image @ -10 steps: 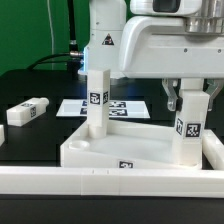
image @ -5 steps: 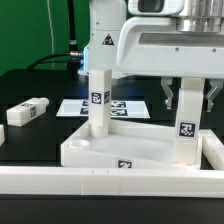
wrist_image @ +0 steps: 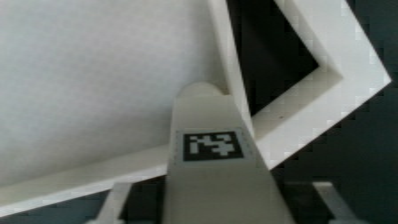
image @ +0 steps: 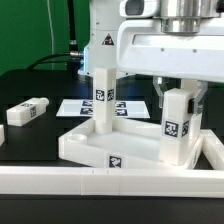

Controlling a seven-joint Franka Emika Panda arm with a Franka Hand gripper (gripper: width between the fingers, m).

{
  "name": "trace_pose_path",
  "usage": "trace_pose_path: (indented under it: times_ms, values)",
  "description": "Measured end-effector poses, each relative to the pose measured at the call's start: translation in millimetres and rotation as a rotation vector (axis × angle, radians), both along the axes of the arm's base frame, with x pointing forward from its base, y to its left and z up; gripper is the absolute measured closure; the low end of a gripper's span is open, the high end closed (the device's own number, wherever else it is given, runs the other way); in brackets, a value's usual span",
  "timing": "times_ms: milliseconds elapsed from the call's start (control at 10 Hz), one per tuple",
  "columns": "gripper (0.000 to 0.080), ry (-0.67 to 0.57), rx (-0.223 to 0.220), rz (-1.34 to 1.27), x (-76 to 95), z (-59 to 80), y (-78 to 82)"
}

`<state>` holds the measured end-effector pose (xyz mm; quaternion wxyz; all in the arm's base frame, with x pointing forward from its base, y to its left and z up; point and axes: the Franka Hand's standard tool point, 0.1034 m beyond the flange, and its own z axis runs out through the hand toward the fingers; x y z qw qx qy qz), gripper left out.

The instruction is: Assemble desk

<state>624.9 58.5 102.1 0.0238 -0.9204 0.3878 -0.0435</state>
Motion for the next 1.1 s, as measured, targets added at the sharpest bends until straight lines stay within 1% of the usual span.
trace_pose_path:
  times_ms: [200,300,400,500,600,700,800,900,1000,1100]
  values:
    - [0.0508,0.003,-0.001,-0.173,-0.2,0.0,-10.8]
    - [0.0505,0.003,-0.004,-0.183,-0.3,-0.1,-13.2]
    - [0.0505,0.002,0.004,-0.225,-0.3,-0.3,-11.8]
    - [0.0325,0.002,0.003,-0.217,-0.2,-0.3,-11.7]
    - [0.0209,0.002,0.004,-0.216,-0.2,-0.2,-11.3]
    - [0.0209,0.000,0.007,-0.203,-2.1,3.6,-7.6]
    - [0.0160,0.000,0.013,-0.169,-12.0,9.6,-3.0]
    - [0.0153,0.011,0.027,-0.131,-28.1,20.9,-2.1]
    - [0.0153,0.007,0.036,-0.104,-35.6,29.6,-8.1]
    - [0.0153,-0.001,0.050,-0.067,-42.0,39.6,-21.1]
